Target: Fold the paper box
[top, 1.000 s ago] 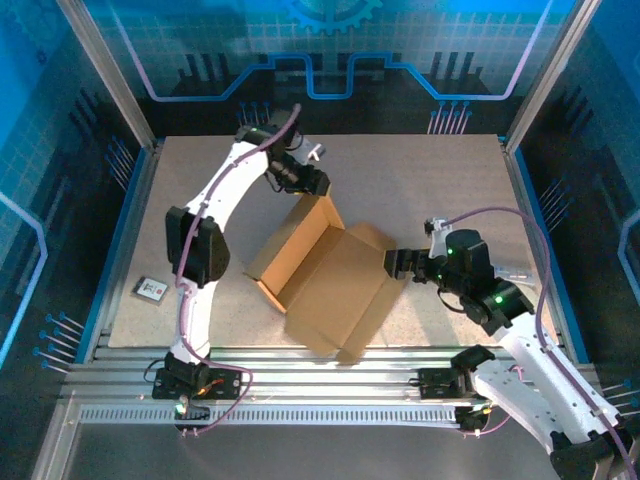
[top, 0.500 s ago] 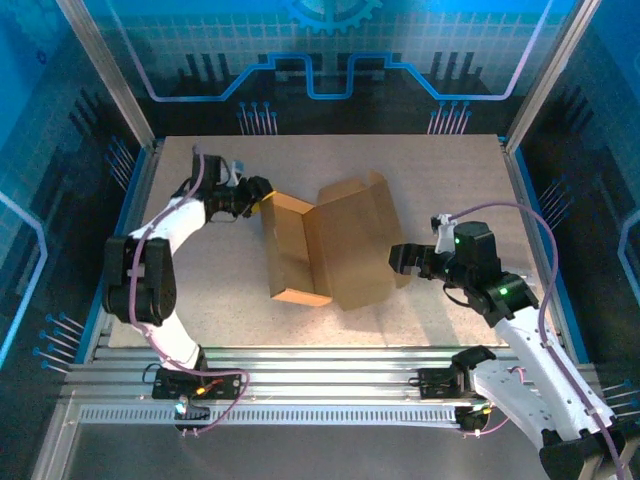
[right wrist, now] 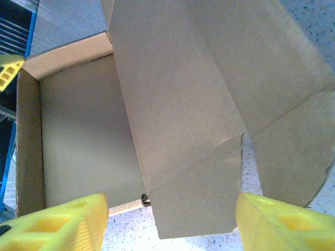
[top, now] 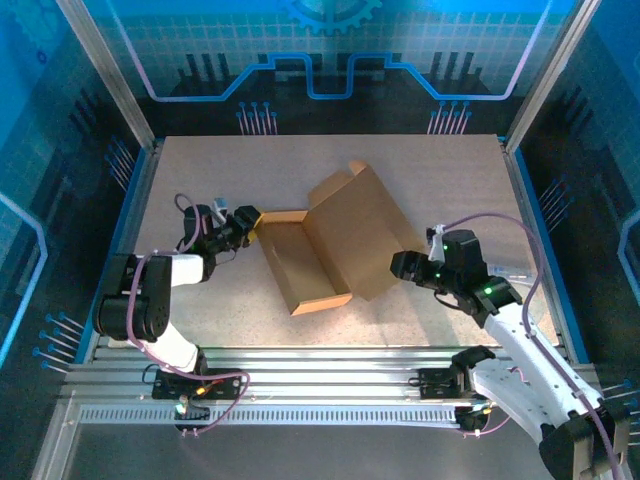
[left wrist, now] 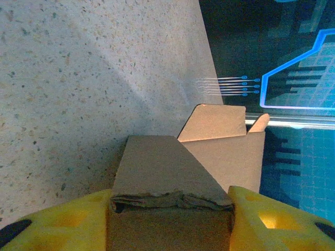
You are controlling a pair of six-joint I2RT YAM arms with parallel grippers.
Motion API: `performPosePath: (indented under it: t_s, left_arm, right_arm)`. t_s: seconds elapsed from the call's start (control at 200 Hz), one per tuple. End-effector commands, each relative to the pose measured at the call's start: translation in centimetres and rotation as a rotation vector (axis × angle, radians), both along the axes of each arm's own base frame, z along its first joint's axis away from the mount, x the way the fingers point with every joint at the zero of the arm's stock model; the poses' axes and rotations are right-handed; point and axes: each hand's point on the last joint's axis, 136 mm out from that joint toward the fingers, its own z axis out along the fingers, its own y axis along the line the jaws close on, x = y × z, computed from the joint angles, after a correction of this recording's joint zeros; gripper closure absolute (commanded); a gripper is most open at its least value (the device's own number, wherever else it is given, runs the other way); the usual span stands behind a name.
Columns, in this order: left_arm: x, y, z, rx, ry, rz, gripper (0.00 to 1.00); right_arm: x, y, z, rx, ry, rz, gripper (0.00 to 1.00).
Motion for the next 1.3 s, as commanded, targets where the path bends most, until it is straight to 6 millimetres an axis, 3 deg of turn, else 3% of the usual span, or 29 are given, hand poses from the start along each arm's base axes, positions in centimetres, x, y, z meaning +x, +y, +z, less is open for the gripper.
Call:
performPosePath:
  t_s: [0.0, 0.275, 0.475, 0.906, 1.171, 1.296]
  left_arm:
    - [0.5, 0.9, 1.7, -0.003, -0.087, 0.058, 0.49]
    - [-0.4, 1.2, 1.6, 0.019, -0.084, 0.075, 0.5]
    - [-0.9, 1.4, 1.6, 0.024, -0.084, 0.085, 0.5]
    - [-2.5, 1.0, 0.0, -0.002, -0.084, 0.096, 0.5]
    - [-3.9, -0.8, -1.9, -0.036, -0.109, 0.07, 0.49]
    - [-4.3, -1.4, -2.5, -0.044, -0.124, 0.052, 0.43]
  right_arm:
    - [0.6, -0.2, -0.6, -0.003, 0.007, -0.051, 0.38]
    - [1.2, -0.7, -2.2, 0.002, 0.035, -0.131, 0.48]
    - [1.9, 0.3, -2.6, 0.031, 0.028, -0.102, 0.53]
    - [3.1, 2.6, -1.5, 0.022, -0.03, -0.061, 0.77]
    - [3.6, 2.1, -0.8, -0.078, -0.046, -0.106, 0.85]
    - [4.3, 2.1, 0.3, -0.127, -0.082, -0.109, 0.87]
